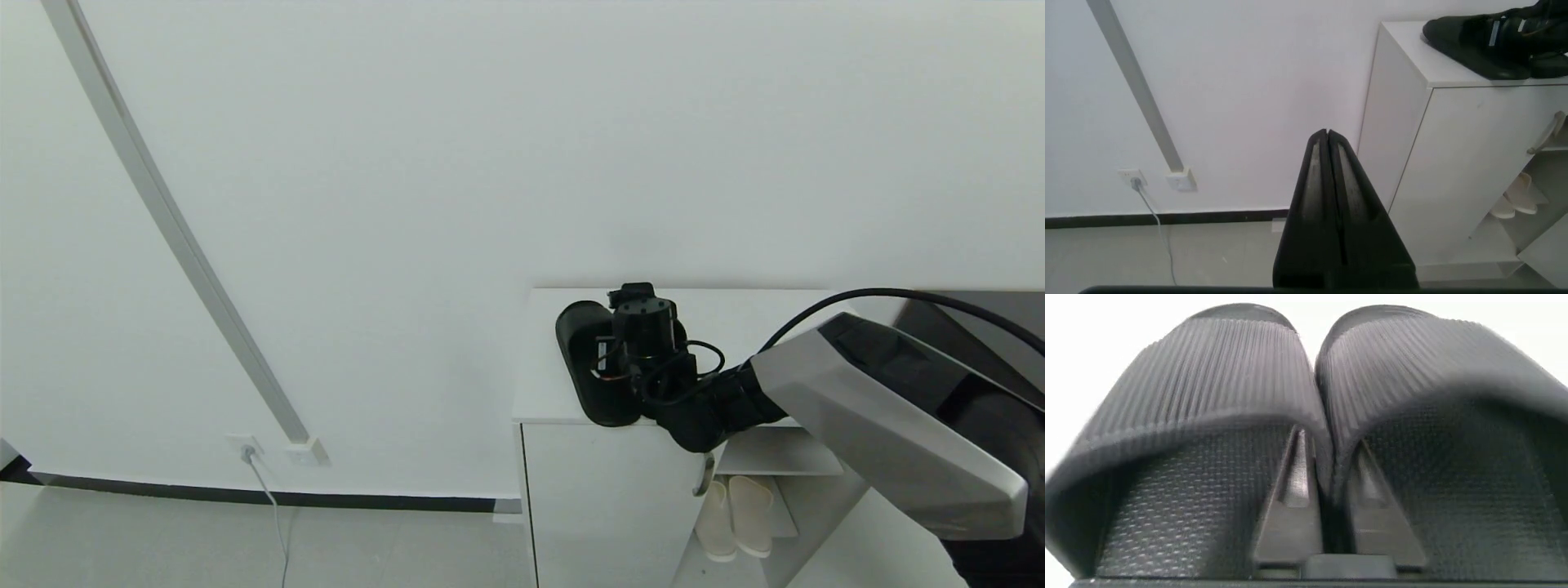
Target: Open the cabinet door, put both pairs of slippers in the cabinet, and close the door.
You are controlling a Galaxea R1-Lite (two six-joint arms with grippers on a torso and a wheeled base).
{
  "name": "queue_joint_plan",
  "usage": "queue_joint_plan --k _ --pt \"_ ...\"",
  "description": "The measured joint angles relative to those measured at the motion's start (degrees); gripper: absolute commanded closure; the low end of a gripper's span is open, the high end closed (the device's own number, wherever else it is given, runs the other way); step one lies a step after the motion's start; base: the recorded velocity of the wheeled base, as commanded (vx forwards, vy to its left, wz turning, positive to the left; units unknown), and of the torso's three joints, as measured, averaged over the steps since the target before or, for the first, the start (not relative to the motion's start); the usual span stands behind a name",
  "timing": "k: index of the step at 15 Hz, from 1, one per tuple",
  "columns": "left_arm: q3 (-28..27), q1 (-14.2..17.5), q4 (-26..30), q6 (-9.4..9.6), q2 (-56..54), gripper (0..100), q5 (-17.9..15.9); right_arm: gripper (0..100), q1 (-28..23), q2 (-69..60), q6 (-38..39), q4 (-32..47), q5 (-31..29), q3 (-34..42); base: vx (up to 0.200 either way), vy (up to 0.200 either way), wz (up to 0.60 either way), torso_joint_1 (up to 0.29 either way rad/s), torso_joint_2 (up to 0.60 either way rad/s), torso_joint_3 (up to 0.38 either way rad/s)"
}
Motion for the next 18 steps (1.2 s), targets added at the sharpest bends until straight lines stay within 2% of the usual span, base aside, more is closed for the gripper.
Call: queue_joint_plan --k 4,9,14,18 --pt "0.0 0.0 0.0 0.02 0.0 100 0.02 100 0.09 -2.32 0.05 0.02 0.22 2.9 0.0 0.0 0.0 0.0 0.0 0.0" --pt "0.0 0.0 0.02 0.06 0.0 100 0.0 100 1.66 -14.12 -0.5 -0.9 3.16 16.32 0.0 0.0 0.0 0.0 0.0 0.0" --pt "0.0 0.0 0.02 0.13 0.0 100 0.02 100 6.56 -27.98 -1.01 2.33 4.02 29.77 0.0 0.0 0.0 0.0 0.0 0.0" --pt "0.0 0.0 0.02 0.11 0.0 100 0.02 100 10.42 -36.05 2.07 5.06 3.89 36.74 0.0 0.0 0.0 0.0 0.0 0.0"
